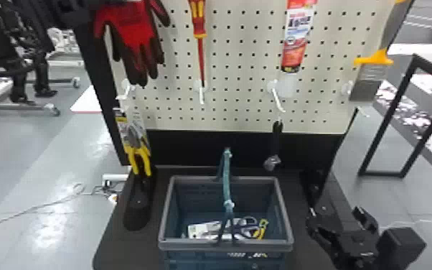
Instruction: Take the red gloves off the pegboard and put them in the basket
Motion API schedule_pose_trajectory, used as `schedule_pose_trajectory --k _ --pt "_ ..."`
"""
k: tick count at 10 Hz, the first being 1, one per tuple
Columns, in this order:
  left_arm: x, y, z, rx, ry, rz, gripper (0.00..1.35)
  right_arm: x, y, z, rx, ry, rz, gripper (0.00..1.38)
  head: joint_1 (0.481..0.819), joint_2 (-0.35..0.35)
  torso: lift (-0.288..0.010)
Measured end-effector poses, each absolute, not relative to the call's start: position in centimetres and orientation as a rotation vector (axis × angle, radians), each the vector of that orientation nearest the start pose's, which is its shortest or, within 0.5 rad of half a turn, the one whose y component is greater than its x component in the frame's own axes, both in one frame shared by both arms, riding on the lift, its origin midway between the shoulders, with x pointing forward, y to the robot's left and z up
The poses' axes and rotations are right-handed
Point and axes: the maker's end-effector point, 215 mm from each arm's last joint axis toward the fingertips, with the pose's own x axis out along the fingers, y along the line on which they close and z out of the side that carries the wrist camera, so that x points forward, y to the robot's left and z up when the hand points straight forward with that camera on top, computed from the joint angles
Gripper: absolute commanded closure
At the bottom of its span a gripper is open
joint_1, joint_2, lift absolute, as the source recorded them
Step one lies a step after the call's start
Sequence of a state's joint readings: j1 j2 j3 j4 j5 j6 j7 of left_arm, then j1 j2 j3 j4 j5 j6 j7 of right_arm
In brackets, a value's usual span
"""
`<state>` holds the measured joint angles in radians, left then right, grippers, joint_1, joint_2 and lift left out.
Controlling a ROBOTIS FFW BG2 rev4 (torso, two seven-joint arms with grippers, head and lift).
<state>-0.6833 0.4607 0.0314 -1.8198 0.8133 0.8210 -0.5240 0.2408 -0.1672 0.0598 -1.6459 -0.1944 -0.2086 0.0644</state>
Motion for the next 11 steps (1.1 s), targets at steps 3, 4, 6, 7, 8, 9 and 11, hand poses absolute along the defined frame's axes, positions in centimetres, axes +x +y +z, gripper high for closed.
schedule_pose_trajectory --k 3,4,6,7,8,9,11 --pt "59.5 19.4 6.2 -0.132 -0.222 -0.7 1.21 51.2 -23.1 -37.2 0.046 -0.031 0.128 0.14 0.549 0.0 -0.1" --pt "59.2 19.9 6.0 -0.157 -0.239 -0.686 1.21 51.1 -23.1 -37.2 0.047 -0.031 0.128 0.14 0.549 0.0 -0.1" --pt "59.0 21.2 4.2 -0.247 -0.25 -0.663 1.21 51.2 -23.1 -37.1 0.046 -0.032 0.128 0.14 0.549 0.0 -0.1" --pt "58.9 21.8 3.5 -0.294 -0.265 -0.652 1.21 51.2 -23.1 -37.1 0.046 -0.032 0.128 0.14 0.549 0.0 -0.1" --pt "59.0 22.0 2.5 -0.339 -0.27 -0.643 1.21 51.2 -23.1 -37.1 0.046 -0.032 0.128 0.14 0.549 0.0 -0.1" --pt "59.2 22.0 1.4 -0.383 -0.269 -0.643 1.21 51.2 -23.1 -37.2 0.046 -0.032 0.128 0.14 0.549 0.0 -0.1" --pt "59.5 21.0 -0.6 -0.448 -0.261 -0.672 1.21 51.1 -23.1 -37.2 0.047 -0.031 0.128 0.14 0.549 0.0 -0.1"
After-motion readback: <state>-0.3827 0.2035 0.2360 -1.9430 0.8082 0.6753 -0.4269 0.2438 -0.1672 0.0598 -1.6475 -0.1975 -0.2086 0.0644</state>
